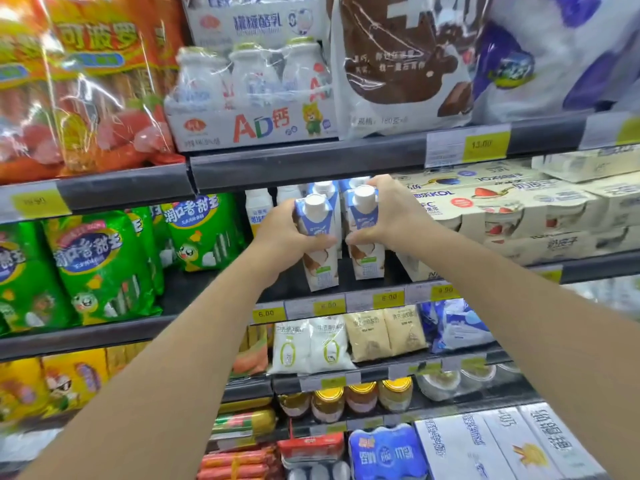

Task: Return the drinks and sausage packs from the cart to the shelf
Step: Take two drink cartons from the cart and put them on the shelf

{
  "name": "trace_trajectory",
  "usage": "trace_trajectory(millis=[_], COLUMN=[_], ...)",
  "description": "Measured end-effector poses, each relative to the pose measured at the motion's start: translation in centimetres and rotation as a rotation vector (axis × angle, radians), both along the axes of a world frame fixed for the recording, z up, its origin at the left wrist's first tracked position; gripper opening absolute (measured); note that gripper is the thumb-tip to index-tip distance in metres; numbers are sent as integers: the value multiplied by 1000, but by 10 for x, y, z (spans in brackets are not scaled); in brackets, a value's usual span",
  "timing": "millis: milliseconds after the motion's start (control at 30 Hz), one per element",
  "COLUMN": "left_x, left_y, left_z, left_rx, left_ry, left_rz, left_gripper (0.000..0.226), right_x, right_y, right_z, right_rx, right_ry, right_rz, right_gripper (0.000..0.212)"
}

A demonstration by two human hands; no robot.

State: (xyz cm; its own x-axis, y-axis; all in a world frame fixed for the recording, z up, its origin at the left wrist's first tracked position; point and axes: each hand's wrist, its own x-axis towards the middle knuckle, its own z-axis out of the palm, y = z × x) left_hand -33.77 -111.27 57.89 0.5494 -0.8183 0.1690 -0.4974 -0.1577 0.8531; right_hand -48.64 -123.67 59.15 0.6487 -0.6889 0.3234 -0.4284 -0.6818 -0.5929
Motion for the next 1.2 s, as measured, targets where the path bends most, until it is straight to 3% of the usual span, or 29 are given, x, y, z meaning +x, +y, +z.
trace_trajectory(millis=[167, 433, 567, 700, 900, 1067, 1200], left_x=[3, 9, 11, 11, 8, 10, 7], left_y=[-2, -10, -8, -7, -4, -2, -8], left_z=[-1, -4, -5, -6, -5, -14, -19], left_rx=[-14, -26, -39, -35, -39, 79, 57], left_ry=[6, -16, -15, -25, -18, -79, -108], left_rz=[-11, -29, -45, -57, -54, -22, 26], left_gripper=[52, 57, 57, 60, 60, 52, 48], right_x=[4, -2, 0, 3, 0, -5, -11], right_y=[7, 13, 22, 27, 30, 40, 47], right_z=[3, 3, -9, -13, -18, -29, -43], right_rx=[-20, 93, 135, 61, 38, 163, 260], right_ry=[54, -25, -156, -137, -131, -225, -198], right_rz=[-49, -71, -154, -206, -206, -179, -161], right_gripper=[66, 75, 62, 52, 56, 69, 63])
